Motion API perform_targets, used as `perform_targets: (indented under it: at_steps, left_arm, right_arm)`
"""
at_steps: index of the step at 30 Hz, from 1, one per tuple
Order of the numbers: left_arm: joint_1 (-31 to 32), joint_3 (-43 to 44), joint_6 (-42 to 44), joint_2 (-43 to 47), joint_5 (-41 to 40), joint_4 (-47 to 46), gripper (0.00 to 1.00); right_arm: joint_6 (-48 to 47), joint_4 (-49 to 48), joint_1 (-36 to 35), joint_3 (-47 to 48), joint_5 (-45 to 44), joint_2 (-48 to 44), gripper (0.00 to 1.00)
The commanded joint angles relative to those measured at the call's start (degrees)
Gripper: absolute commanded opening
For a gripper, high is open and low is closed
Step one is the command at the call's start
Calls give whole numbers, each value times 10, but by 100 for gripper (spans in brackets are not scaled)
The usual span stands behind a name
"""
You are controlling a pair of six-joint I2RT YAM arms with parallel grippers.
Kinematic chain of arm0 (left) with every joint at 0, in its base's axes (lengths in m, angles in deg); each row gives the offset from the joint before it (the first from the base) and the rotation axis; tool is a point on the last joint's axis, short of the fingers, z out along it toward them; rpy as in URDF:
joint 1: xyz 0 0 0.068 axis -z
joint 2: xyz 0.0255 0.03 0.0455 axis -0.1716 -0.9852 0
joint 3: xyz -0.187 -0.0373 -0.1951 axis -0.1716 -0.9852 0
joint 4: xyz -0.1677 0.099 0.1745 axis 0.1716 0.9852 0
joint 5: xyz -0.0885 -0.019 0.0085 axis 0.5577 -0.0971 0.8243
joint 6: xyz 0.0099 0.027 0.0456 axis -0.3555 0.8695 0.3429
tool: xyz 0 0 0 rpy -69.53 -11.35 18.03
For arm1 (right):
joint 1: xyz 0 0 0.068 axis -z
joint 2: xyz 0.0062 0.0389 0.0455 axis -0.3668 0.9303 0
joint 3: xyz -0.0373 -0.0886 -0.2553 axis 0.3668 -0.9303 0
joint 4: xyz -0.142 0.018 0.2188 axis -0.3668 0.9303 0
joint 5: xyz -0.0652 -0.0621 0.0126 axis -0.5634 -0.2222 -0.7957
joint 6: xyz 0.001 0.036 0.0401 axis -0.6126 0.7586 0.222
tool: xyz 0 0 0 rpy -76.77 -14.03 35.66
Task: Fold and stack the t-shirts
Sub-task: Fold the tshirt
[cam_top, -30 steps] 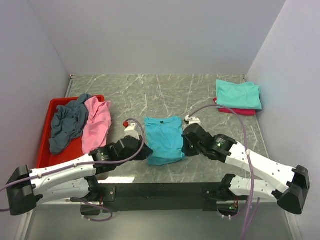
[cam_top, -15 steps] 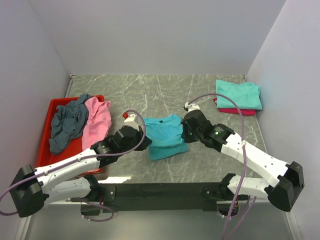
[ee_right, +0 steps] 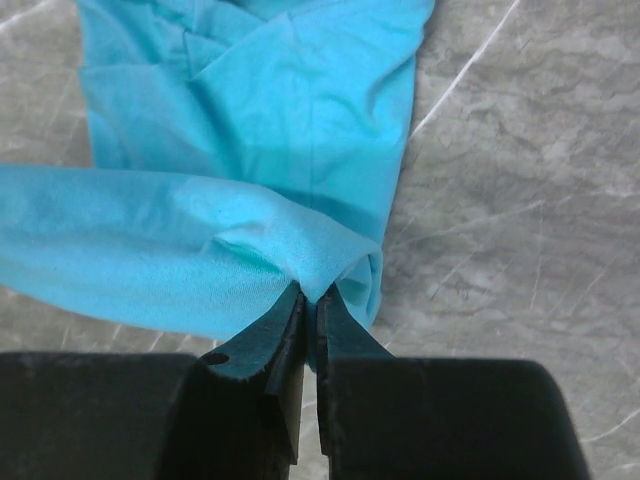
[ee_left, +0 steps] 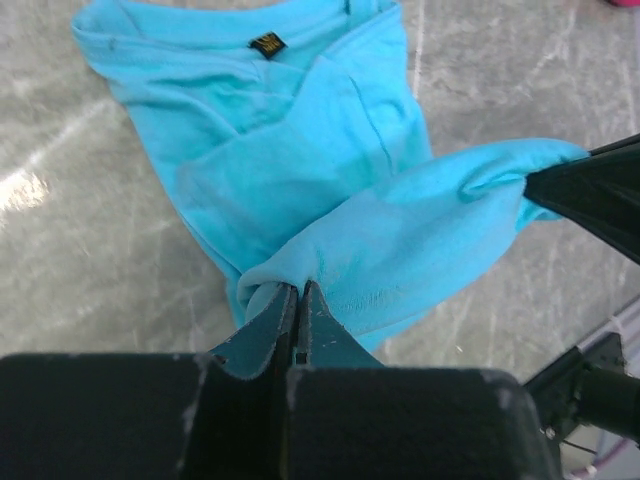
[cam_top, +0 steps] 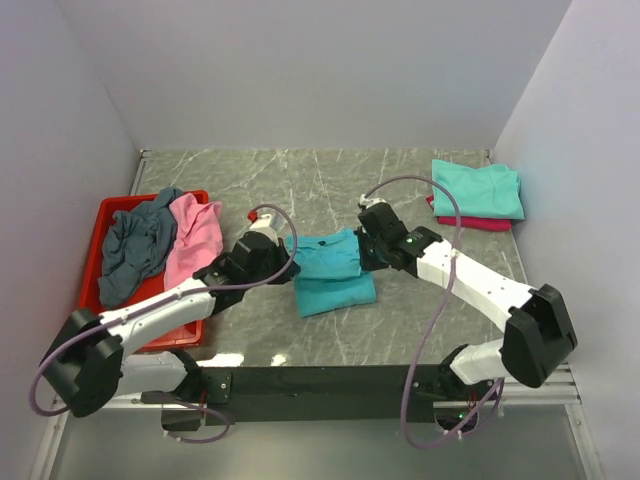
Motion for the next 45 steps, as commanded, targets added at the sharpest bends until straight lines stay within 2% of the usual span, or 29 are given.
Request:
perform_targets:
  at_steps: [1,9,20,22,23,24,25,26,29,32,37,40,45]
  left_arm:
    - [-19,28,38,-33,25,-57,0]
    - [-65,54,51,-117,66,-97,0]
    - [-85,101,65,-197,63,-103,0]
    - [-86,111,61,-203,32,-92,0]
    - [-87,120,58,-202,26,-78,2]
    - [-87,126,53,-201,-2,-71,8]
    - [-86,133,47,-191,-27,-63,18]
    - [-86,136,46,-184,-42,-55,22]
    - [-78,133,43,-143,-86,-48,34]
    - [-49,120,41,-108,-128,-48,36]
    - [29,91,26,-88,-139,-79,36]
    - [84,80,8,-109,-103,-126,36]
    - [124,100,1,-194,-81,-171,35]
  right_arm:
    - [-22,-36,21,42,4,21,0]
    - [-41,-52,49,85,22,107,0]
    - [-52,-65,82,123,43,195,1]
    - [-52,-66,88,131,46,200,15]
    - [-52,-66,88,135,42,201,38]
    - [-51,-63,89,141,38,199,46]
    - [-50,-57,89,144,33,192,52]
    - [-51,-55,89,147,22,186,61]
    - [-49,-50,89,144,10,148,71]
    - [-40,-53,88,123,12,100,72]
    - [-30,-61,80,73,60,54,72]
    - [-26,-80,78,50,104,65,70]
    - [-27,-99,79,57,143,119,68]
